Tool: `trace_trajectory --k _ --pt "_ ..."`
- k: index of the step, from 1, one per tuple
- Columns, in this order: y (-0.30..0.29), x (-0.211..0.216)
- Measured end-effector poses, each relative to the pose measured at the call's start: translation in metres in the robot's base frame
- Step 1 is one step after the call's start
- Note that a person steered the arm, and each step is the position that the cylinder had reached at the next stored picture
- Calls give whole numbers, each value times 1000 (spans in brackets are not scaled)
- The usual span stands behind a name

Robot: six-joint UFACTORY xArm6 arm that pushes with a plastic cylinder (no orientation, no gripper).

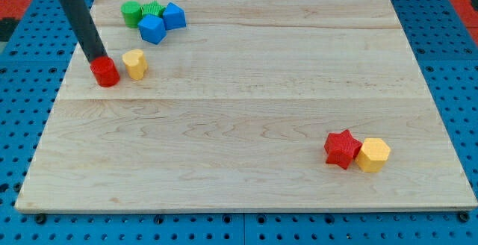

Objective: Push the yellow heart towards the red star

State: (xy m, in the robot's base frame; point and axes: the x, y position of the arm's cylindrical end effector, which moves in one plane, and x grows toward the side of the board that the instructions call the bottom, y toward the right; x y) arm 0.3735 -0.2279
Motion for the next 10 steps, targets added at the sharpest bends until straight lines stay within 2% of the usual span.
trace_trajectory --k 1,2,3,4,5,7,8,9,10 --pt "12 10" --pt "37 -1" --pt "22 -12" --pt "137 -9" --pt "213 32" --pt "134 0" --pt "180 -6" --pt "186 46" --pt "198 67"
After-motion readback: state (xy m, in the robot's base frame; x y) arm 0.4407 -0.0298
